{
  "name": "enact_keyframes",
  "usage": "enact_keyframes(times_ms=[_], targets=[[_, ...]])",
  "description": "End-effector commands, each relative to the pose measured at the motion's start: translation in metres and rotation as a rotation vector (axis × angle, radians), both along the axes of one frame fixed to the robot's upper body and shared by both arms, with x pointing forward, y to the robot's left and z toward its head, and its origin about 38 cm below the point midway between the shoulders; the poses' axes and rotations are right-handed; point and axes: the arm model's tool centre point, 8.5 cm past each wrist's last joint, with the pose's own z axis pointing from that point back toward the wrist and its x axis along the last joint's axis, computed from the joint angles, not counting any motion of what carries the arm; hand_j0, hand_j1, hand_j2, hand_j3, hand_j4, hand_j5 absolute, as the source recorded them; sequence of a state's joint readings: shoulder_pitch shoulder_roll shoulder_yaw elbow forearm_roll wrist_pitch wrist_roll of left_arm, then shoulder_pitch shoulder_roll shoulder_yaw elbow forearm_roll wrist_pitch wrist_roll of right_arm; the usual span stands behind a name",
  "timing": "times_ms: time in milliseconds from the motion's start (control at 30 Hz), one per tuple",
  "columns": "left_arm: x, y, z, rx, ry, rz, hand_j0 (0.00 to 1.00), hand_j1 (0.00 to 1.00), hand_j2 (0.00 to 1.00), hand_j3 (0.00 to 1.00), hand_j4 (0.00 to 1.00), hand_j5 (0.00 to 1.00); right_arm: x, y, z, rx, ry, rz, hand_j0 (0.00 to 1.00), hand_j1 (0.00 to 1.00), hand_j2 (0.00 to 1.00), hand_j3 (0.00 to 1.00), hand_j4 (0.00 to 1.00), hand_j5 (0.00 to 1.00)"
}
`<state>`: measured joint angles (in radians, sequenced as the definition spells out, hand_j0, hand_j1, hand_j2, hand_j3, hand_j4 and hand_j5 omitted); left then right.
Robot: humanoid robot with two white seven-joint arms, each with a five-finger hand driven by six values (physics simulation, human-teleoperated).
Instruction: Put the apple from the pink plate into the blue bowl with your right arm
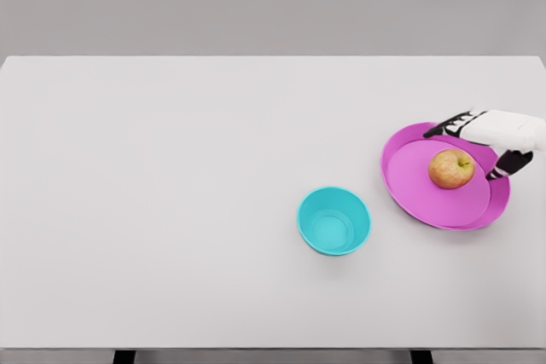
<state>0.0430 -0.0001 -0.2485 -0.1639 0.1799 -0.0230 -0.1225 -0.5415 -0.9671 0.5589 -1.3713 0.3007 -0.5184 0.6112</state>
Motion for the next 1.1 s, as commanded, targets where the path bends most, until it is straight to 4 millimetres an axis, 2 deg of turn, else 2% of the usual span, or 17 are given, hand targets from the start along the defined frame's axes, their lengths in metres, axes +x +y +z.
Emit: enact_keyframes(times_ms=[0,267,467,500,533,633,767,900,967,1067], targets=[[0.000,0.000,0.000,0.000,0.000,0.001,1.00,1.00,1.00,1.00,1.00,1.00,-0.001,0.003,-0.008,0.006,0.019,0.003,1.00,1.00,1.00,1.00,1.00,1.00],[0.000,0.000,0.000,0.000,0.000,0.000,1.00,1.00,1.00,1.00,1.00,1.00,-0.002,0.011,-0.018,0.009,0.043,0.018,1.00,1.00,1.00,1.00,1.00,1.00],[0.000,0.000,0.000,0.000,0.000,0.000,1.00,1.00,1.00,1.00,1.00,1.00,-0.003,0.008,-0.024,0.003,0.061,0.007,1.00,1.00,1.00,1.00,1.00,1.00],[0.000,0.000,0.000,0.000,0.000,0.000,1.00,1.00,1.00,1.00,1.00,1.00,-0.003,0.008,-0.024,0.003,0.061,0.007,0.92,0.92,0.92,0.92,0.92,0.92],[0.000,0.000,0.000,0.000,0.000,0.000,1.00,1.00,1.00,1.00,1.00,1.00,-0.002,0.008,-0.024,0.003,0.061,0.007,0.80,0.80,0.80,0.80,0.80,0.80],[0.000,0.000,0.000,0.000,0.000,0.000,1.00,1.00,1.00,1.00,1.00,1.00,-0.003,0.008,-0.025,0.003,0.062,0.008,0.63,0.63,0.63,0.63,0.63,0.63],[0.000,0.000,0.000,0.000,0.000,0.000,1.00,1.00,1.00,1.00,1.00,1.00,-0.003,0.008,-0.025,0.000,0.065,0.008,0.50,0.50,0.50,0.50,0.50,0.50],[0.000,0.000,0.000,0.000,0.000,0.001,1.00,1.00,1.00,1.00,1.00,1.00,-0.003,0.009,-0.024,0.000,0.060,0.016,0.50,0.50,0.50,0.50,0.50,0.50],[0.000,0.000,0.000,0.000,0.000,0.000,1.00,1.00,1.00,1.00,1.00,1.00,-0.001,0.005,-0.013,-0.007,0.038,0.016,0.51,0.51,0.51,0.51,0.51,0.51],[0.000,0.000,0.000,0.000,0.000,0.000,1.00,1.00,1.00,1.00,1.00,1.00,-0.001,0.004,-0.010,-0.004,0.032,0.019,0.51,0.51,0.51,0.51,0.51,0.51]])
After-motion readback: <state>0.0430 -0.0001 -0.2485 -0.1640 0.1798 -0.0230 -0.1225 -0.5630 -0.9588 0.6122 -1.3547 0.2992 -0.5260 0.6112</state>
